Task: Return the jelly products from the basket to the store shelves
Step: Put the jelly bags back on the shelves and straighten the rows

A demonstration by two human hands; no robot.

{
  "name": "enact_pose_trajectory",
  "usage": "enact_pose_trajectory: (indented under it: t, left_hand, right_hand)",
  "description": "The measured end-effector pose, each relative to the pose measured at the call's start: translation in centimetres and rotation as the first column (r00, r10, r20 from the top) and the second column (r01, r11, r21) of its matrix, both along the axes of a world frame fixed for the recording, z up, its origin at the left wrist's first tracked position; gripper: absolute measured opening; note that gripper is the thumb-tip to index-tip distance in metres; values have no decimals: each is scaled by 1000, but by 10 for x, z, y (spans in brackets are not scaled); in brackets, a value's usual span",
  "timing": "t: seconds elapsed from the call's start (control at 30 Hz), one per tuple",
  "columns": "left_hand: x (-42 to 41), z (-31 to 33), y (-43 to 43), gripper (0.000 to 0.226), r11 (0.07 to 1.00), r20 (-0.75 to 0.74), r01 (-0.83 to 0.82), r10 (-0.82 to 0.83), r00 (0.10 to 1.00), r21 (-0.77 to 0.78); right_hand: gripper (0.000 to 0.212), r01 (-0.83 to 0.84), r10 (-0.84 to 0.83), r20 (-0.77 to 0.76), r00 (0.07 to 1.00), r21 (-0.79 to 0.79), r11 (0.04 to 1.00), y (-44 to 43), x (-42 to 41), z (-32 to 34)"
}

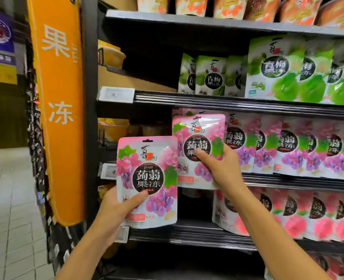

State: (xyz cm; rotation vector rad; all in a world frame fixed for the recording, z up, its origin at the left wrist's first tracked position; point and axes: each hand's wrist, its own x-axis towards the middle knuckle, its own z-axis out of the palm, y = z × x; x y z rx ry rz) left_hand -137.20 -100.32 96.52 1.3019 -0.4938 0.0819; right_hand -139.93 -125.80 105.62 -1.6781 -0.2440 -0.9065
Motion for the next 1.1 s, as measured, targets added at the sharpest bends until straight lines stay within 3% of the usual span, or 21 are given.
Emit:
enact_pose_trajectory:
  t: [0.13,0.23,0.53,0.63,0.73,0.83,1.1]
  left_hand:
    - [9,6,9,75,1000,-7,-7,8,1000,26]
    - [14,7,15,71,1000,-9,21,-21,1000,14]
    - [23,1,22,58,997,-31,80,-80,996,-12]
    - [26,0,22,65,998,-26,68,-68,997,4]
    - [27,1,20,67,998,-27,62,-62,998,5]
    - [27,-1,19,55,997,-28,77,-77,997,8]
    - [24,-6,13,57,996,-17,82,-83,996,-26]
  right_hand:
    - [33,12,-13,8,1000,63,998,20,26,14]
    - [40,43,-41,-28,999,88,995,32,40,19]
    - [37,109,-101,-74,992,103,989,47,62,17]
    - [38,130,-123,-72,990,90,987,47,67,26]
    - [44,155,-152,-78,985,34,987,48,73,26]
    - [50,181,-182,-57,982,-18,983,47,73,22]
    - [46,212,-249,-109,962,-272,939,37,55,9]
